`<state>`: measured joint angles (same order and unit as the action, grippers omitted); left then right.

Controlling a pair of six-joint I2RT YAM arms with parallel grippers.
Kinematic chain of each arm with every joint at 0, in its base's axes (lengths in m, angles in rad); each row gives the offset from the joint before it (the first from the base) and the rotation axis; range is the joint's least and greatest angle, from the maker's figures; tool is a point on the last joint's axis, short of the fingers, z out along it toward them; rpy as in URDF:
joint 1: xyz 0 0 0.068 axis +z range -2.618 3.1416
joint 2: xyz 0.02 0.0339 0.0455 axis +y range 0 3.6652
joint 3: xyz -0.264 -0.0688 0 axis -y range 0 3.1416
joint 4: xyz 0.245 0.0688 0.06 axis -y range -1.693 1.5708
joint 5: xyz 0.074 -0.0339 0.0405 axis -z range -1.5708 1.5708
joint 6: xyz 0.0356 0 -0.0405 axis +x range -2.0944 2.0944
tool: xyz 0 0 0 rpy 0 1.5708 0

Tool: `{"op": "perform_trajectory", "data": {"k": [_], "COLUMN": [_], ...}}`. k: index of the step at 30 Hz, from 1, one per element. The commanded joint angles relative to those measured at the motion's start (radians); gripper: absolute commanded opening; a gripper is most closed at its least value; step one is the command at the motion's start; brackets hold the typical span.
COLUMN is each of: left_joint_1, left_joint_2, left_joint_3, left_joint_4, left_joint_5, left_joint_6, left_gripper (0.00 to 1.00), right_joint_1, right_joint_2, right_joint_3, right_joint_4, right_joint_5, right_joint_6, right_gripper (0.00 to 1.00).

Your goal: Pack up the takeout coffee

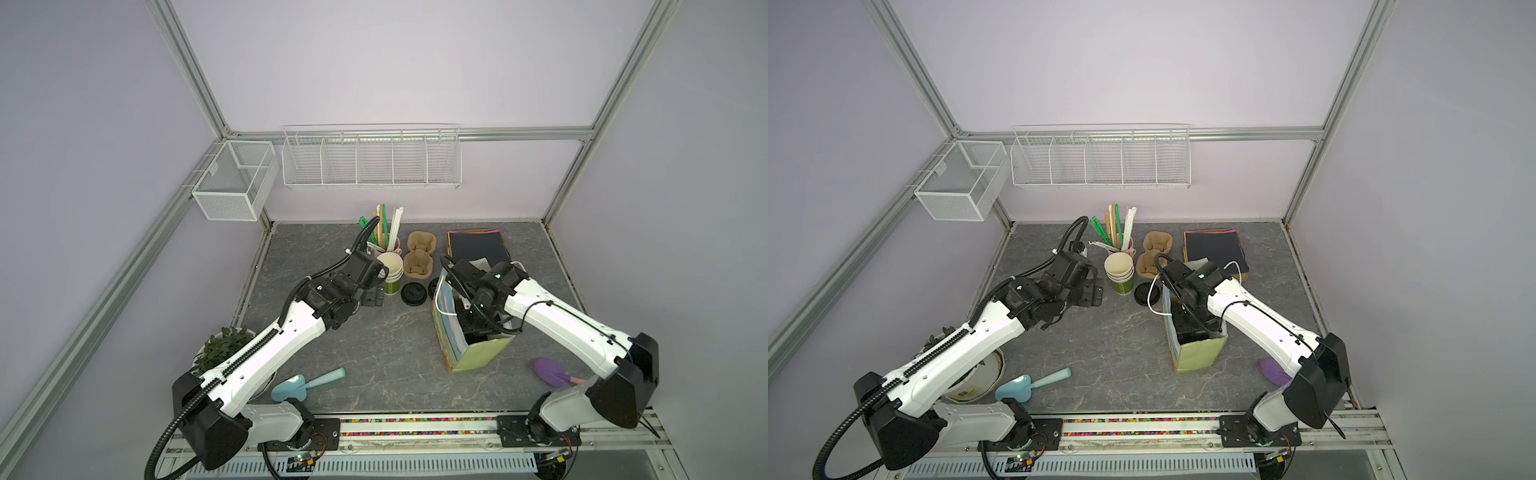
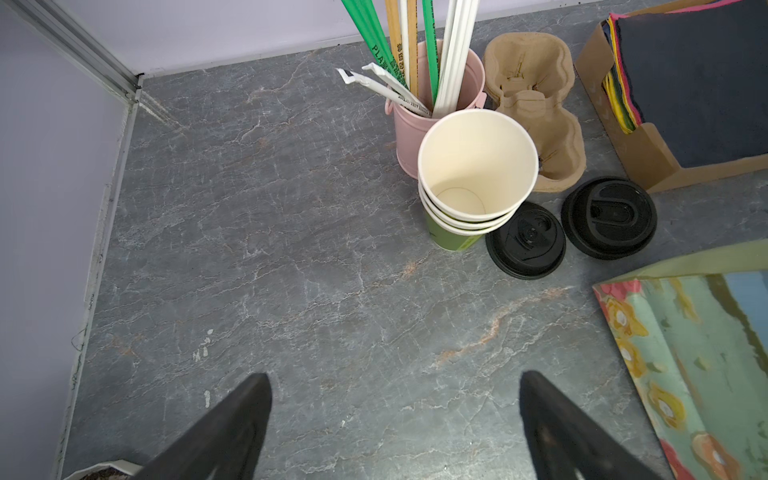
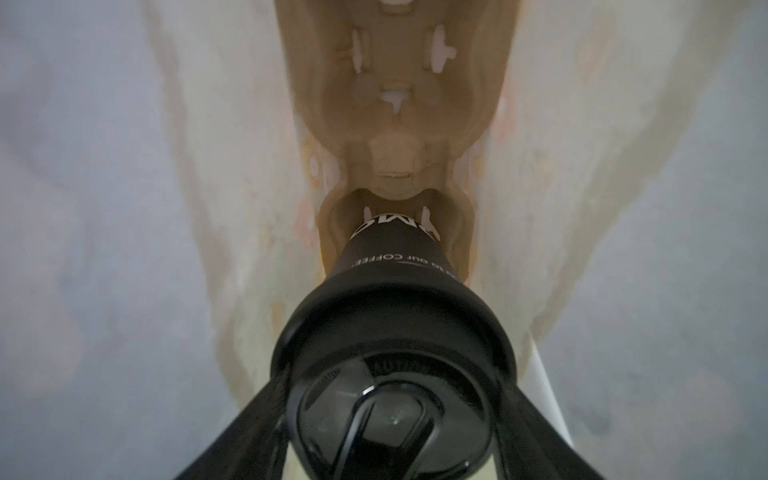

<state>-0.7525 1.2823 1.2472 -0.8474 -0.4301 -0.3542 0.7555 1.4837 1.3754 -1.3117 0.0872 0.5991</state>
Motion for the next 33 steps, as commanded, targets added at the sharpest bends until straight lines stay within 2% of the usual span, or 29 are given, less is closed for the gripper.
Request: {"op": "perform_trajectory", "data": {"k": [1, 16, 33], "left_joint_1": [0.004, 0.005, 0.004], "left_joint_2": [0.012, 0.02, 0.039], "left_joint_3": [0.029, 0.031, 0.041], "left_joint_4": [-0.028, -0.033, -0.051], "left_joint_5": [-0.019, -0.019, -0.028], "left_joint_6": [0.014, 0.015, 0.013], "left_gripper": [0.94, 0.94, 0.94], "right_joint_1": [0.013, 0.021, 0.034], "right_joint_2": [-0.042, -0.049, -0.068], "right_joint_3": [0.011, -0.052, -0.134], "right_joint_4": [-0.016, 0.008, 0.044], "right_joint_5": [0.027, 0.037, 0.049], "right_joint_6": [0.034, 0.056, 0.164], "right_gripper": [0.7, 0.7, 0.7]}}
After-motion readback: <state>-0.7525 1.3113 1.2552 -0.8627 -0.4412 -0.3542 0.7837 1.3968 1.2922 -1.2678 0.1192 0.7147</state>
